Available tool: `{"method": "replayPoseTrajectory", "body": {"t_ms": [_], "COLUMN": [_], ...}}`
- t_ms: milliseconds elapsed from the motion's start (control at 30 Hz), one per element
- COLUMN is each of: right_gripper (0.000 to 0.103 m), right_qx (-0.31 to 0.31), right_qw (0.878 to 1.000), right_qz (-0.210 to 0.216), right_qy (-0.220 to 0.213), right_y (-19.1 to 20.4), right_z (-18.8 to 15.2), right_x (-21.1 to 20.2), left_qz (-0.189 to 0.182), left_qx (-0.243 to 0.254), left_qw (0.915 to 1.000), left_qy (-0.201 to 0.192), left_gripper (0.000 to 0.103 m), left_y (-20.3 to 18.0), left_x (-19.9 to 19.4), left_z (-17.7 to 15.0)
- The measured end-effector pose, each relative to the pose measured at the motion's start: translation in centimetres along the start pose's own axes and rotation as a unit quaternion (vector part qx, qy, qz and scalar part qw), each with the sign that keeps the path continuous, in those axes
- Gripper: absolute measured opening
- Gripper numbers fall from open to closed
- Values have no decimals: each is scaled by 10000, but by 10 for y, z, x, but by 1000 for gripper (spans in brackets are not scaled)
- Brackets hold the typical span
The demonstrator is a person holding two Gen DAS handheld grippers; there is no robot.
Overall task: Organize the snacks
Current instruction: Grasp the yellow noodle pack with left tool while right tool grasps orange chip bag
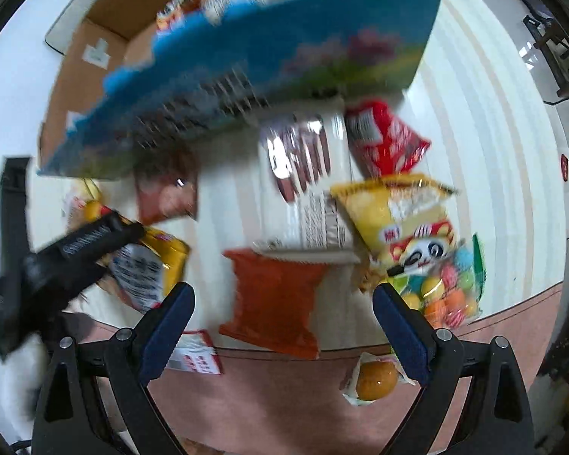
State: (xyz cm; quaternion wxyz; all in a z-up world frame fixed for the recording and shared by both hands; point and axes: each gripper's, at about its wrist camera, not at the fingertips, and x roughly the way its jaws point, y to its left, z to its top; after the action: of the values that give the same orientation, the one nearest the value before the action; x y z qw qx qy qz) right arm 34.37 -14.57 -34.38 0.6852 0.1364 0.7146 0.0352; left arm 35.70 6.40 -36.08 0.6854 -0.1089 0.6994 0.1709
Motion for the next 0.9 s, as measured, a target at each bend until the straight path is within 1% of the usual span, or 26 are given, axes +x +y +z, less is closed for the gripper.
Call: {"method": "replayPoseTrajectory", "body": {"t_ms": [133, 167, 333, 433, 500, 567, 600, 633, 700, 800, 833, 900], "right_gripper": [97, 97, 97, 97, 97, 97, 97, 97, 97, 97, 97, 97], "right_qx": [-32, -51, -280, -351, -367, -380, -368, -362, -342, -300, -280, -269], "right_qw": [9998, 9998, 9985, 9977, 9973, 9967, 9966, 9964, 9959, 9953, 9952, 9949], "right_qz": [-94, -95, -234, -303, -341, -421, -426, -428, -469, -472, -466, -477], "right_qy": [153, 192, 400, 495, 528, 579, 601, 639, 694, 789, 808, 850], "right_y": [0, 1, 17, 24, 27, 29, 31, 31, 32, 39, 40, 43], "right_z": [-7, -9, -17, -22, -23, -25, -25, -26, -26, -26, -27, -29], "right_x": [18, 21, 44, 55, 59, 64, 64, 67, 74, 88, 90, 96], "left_qz": [127, 149, 250, 244, 65, -54, -179, -253, -374, -604, -635, -667], "left_qx": [298, 321, 445, 419, 425, 443, 408, 378, 343, 347, 359, 382], "left_qw": [9994, 9992, 9983, 9981, 9986, 9990, 9990, 9990, 9987, 9967, 9961, 9948], "left_qy": [107, 188, 298, 386, 303, 94, -6, -14, 108, 408, 487, 668], "left_gripper": [84, 84, 84, 84, 84, 84, 84, 84, 84, 84, 84, 84], "left_y": [10, 15, 38, 54, 63, 73, 80, 85, 94, 96, 94, 93], "left_x": [4, 6, 12, 13, 4, -10, -15, -15, -8, 12, 21, 38], "left_z": [-16, -20, -45, -56, -60, -59, -56, -54, -44, -28, -19, -11]}}
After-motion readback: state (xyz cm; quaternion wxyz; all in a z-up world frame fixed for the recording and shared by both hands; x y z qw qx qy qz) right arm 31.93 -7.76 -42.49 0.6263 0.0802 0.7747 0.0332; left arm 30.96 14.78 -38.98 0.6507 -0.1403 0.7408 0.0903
